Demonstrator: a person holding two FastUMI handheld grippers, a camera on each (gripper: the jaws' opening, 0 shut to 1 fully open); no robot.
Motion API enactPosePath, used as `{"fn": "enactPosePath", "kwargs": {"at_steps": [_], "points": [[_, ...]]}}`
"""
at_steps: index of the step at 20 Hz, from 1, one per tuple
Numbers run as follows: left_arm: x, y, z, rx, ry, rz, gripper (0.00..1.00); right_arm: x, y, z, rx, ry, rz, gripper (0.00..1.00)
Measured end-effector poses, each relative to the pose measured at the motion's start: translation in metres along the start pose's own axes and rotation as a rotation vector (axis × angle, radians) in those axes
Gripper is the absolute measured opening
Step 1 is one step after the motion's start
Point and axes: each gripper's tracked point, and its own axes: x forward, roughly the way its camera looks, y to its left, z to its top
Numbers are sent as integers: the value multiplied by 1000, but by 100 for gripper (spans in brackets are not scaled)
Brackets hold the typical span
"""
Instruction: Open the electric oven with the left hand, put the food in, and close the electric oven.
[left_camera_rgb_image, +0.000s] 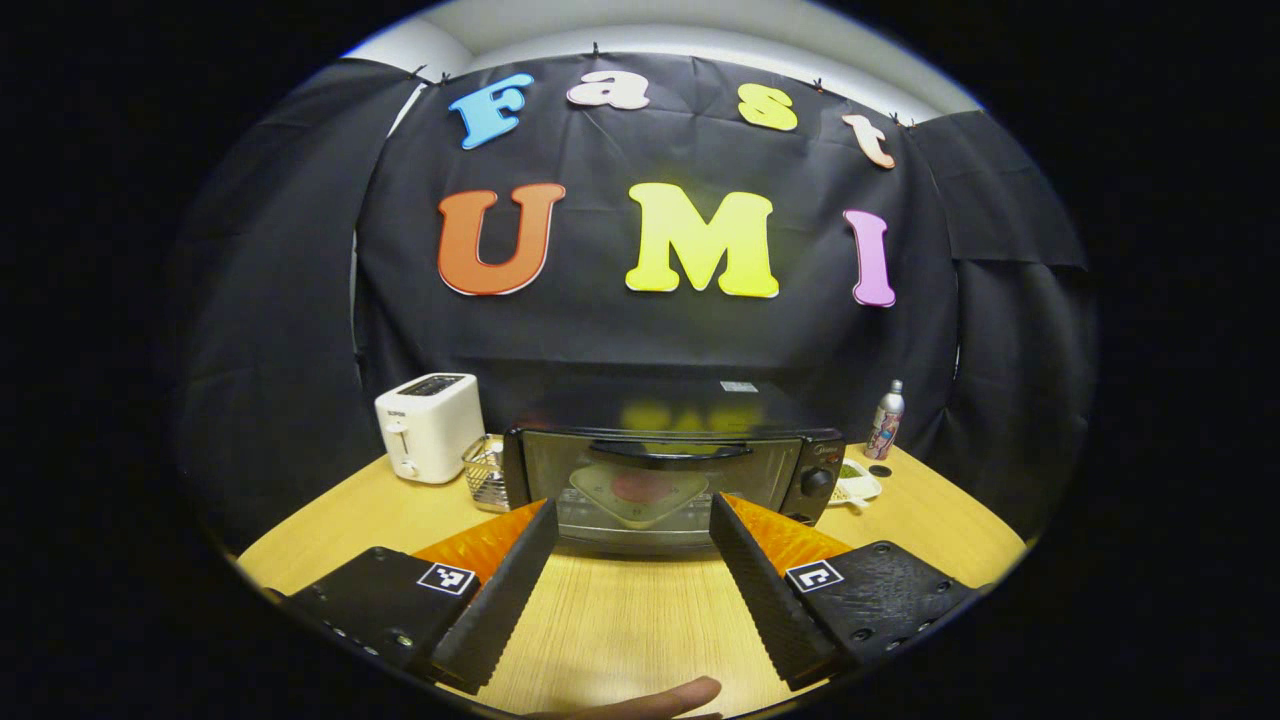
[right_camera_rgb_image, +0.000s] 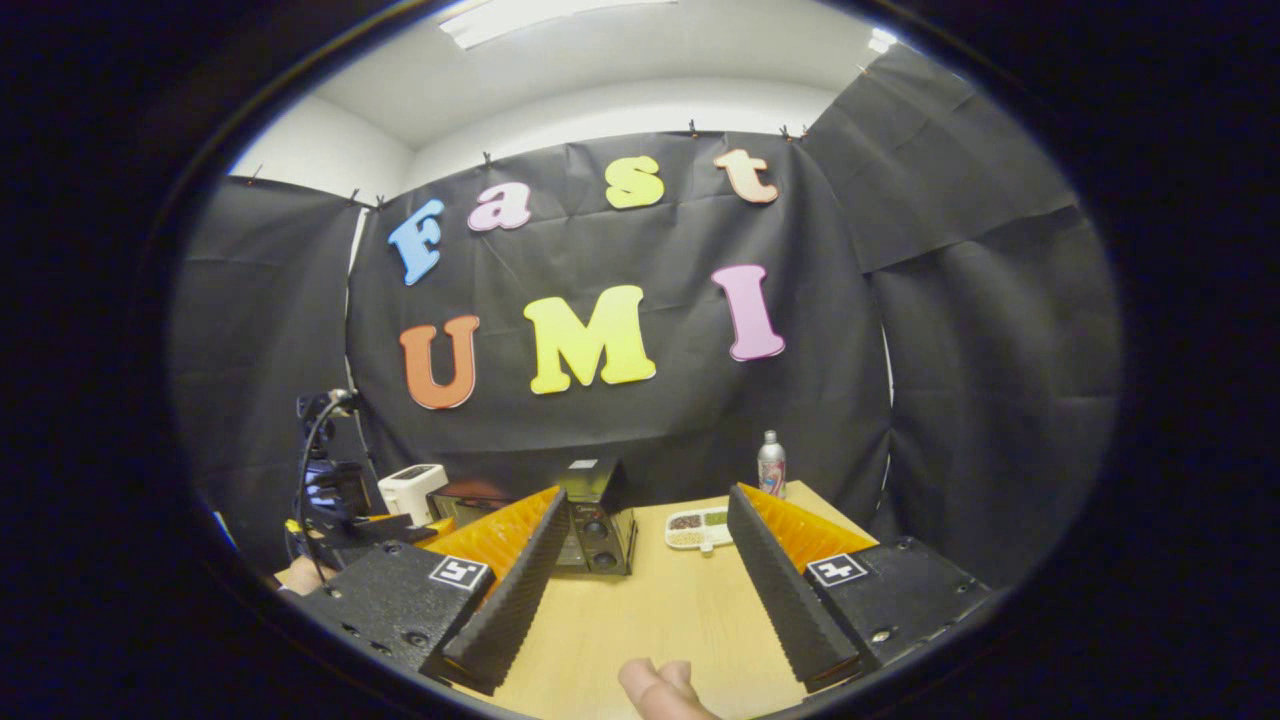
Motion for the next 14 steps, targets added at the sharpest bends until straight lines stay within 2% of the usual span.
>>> {"fn": "enactPosePath", "kwargs": {"at_steps": [1,2,3,4,7,10,11,14], "points": [[-18,-1,12,-6,-16,1,97,-6,-3,8,-2,-10,-5,96],[-35,0,24,-7,-37,1,97,-15,-3,15,-7,-17,-8,100],[-51,2,35,-2,-62,3,96,-23,-5,23,-9,-28,-13,96],[-69,4,47,8,-90,12,96,-14,-10,21,-12,-43,-18,96],[-126,15,75,49,-150,60,95,-37,-12,41,-46,-86,-35,95],[-174,19,87,84,-181,91,95,-55,-10,50,-72,-114,-46,95],[-186,17,86,83,-181,89,95,-59,-8,51,-66,-116,-46,100],[-212,12,85,53,-218,67,95,-69,-5,50,-67,-132,-33,96]]}}
